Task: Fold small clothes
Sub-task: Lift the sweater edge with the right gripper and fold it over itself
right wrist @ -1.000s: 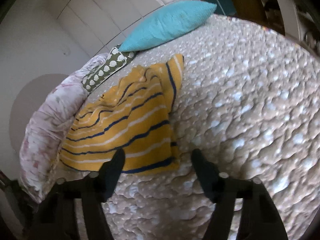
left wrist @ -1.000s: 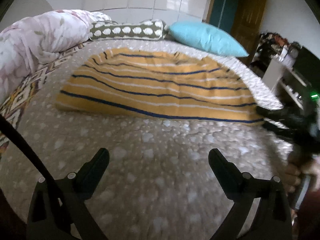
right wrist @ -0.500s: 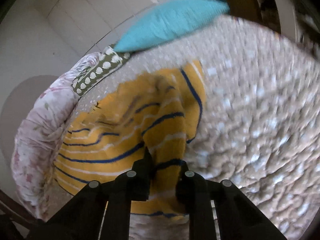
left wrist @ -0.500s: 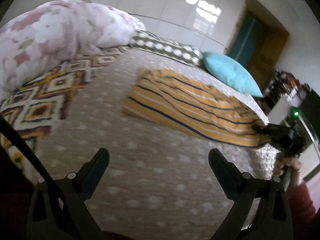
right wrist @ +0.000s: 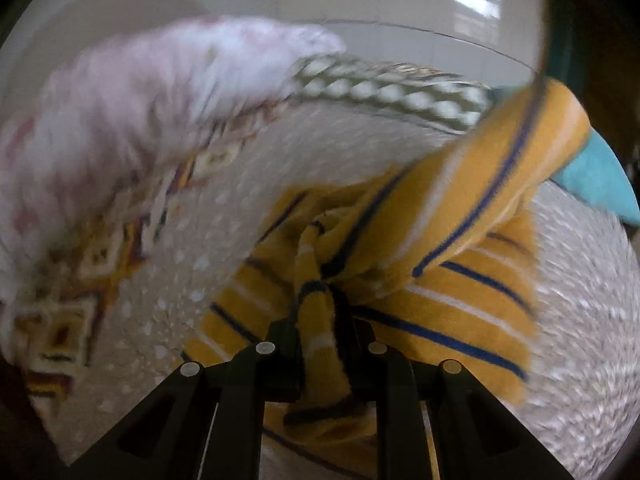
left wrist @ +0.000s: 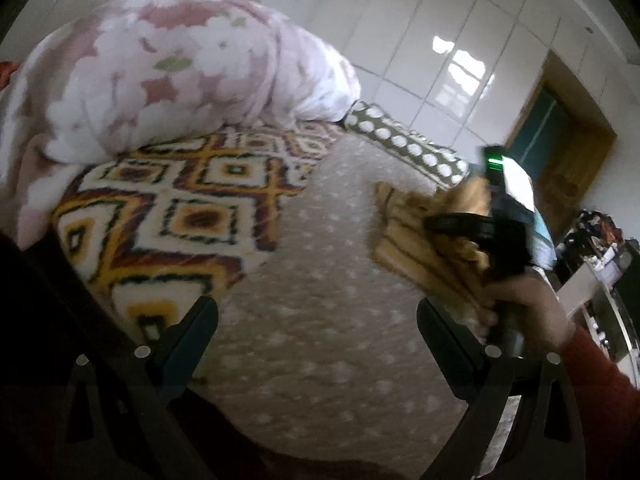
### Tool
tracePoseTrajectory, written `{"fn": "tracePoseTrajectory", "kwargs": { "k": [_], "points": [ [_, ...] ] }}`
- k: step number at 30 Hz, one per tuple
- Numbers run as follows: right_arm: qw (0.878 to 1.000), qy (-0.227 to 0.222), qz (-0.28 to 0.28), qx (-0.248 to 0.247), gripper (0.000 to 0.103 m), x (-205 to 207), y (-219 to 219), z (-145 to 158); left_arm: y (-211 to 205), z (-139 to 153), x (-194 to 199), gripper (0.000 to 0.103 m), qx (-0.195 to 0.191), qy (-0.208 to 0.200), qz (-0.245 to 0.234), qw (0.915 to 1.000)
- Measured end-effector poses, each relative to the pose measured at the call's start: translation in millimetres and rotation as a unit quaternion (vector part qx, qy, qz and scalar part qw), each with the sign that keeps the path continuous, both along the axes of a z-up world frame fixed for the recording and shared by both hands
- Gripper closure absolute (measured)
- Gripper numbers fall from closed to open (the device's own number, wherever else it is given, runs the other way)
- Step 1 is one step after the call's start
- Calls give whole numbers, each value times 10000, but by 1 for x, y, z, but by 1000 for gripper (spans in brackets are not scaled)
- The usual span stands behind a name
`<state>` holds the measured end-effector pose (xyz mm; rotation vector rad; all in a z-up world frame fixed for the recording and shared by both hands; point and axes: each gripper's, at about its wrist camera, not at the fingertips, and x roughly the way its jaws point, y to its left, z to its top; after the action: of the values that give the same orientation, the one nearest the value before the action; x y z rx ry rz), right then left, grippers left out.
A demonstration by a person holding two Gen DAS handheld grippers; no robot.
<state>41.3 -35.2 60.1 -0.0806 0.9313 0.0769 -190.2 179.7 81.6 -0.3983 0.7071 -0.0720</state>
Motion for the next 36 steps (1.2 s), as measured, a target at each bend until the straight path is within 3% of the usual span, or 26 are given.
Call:
{"fn": "tracePoseTrajectory", "kwargs": {
  "k": [3,12,13,14,15,17,20,22,24,27,29,32,36],
  "points": [
    [9982,118,92,-572,88,15,34,-28,8,-9,-1,4,-60,102,44,9999],
    [9895,-67,537,-1339,85,5,61,-23,11,-14,3,4,-50,174,71,9998],
    [9905,-71,706,-1179,79,3,61,-19,11,-12,4,4,-31,151,62,9999],
    [9922,-33,854,-912,67,2,61,-14,10,-9,7,4,3,122,39,9999],
    [9937,12,1032,-432,61,2,57,-7,9,-6,10,4,29,96,12,9999],
    [9912,62,1216,517,58,-2,38,12,6,0,18,4,73,40,-55,10000],
    [9756,-45,1098,1899,58,-14,-13,46,-2,12,43,4,70,-12,-248,9997],
    [9686,-334,748,2349,54,-25,-62,66,-10,17,63,4,-28,39,-386,9992],
    [9703,-552,338,2332,46,-33,-103,73,-23,21,87,4,-159,137,-572,9981],
    [9768,-578,-284,2043,39,-42,-158,60,-52,20,126,4,-229,300,-924,9950],
    [9717,-366,-584,2260,38,-42,-187,39,-73,16,150,4,-220,298,-1247,9915],
    [9514,-87,-788,2977,37,-41,-214,4,-96,4,182,4,-116,394,-1498,9879],
    [9182,232,-500,3924,36,-25,-210,-34,-115,-27,227,4,-306,909,-1817,9787]
  ]
}}
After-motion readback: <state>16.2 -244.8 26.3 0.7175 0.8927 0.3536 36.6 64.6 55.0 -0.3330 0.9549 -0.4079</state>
